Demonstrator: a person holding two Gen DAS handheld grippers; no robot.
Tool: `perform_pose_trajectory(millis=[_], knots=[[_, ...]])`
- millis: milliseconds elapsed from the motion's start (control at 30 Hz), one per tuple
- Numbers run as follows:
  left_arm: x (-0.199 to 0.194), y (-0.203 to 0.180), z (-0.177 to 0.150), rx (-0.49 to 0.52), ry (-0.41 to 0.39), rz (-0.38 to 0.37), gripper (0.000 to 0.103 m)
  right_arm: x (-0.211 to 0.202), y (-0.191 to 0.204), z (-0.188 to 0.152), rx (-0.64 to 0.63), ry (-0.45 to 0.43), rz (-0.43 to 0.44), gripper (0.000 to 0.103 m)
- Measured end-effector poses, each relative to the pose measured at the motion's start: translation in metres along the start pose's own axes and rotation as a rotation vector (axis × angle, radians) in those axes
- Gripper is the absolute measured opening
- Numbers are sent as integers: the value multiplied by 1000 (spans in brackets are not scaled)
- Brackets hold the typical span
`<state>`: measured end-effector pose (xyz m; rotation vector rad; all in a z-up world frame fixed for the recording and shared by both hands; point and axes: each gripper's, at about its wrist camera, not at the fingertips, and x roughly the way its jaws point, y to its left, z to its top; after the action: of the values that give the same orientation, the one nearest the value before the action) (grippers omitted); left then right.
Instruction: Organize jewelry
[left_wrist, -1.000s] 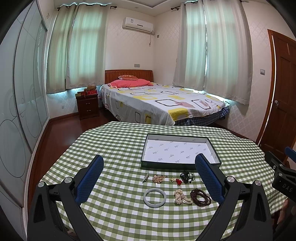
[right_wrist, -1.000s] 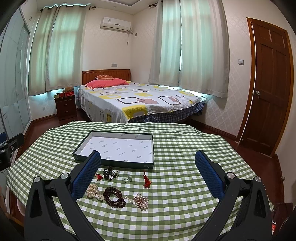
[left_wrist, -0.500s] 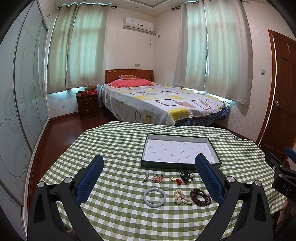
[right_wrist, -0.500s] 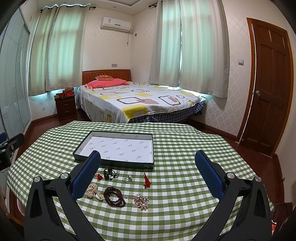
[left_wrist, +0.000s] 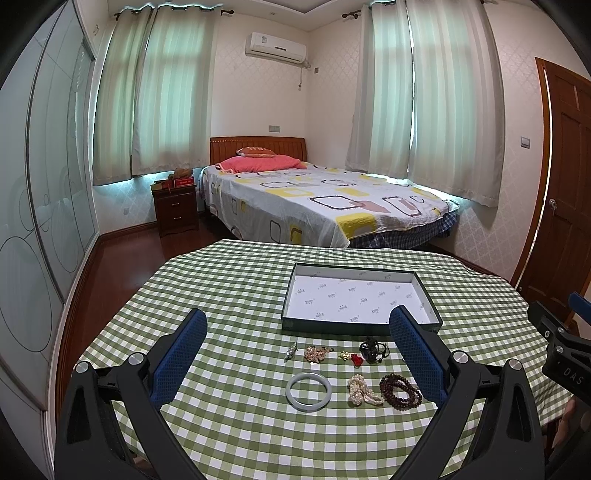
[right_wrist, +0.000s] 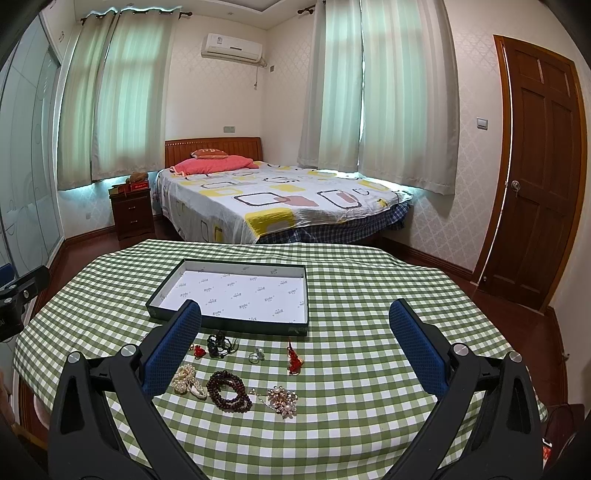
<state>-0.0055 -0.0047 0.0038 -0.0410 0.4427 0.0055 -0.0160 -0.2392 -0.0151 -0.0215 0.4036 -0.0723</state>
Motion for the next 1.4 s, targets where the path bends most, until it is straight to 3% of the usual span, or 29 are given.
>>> perform_pose_trajectory(millis=[1133,1267,1400], knots=[[4,2,-4,0,6,5,96,2,5,-2,1,10,9,99],[18,5,-11,-7,42,5,96,16,5,-10,4,34,20,99],[45,9,-25,-15,126,-23,96,34,4,-24,9,59,38,99]])
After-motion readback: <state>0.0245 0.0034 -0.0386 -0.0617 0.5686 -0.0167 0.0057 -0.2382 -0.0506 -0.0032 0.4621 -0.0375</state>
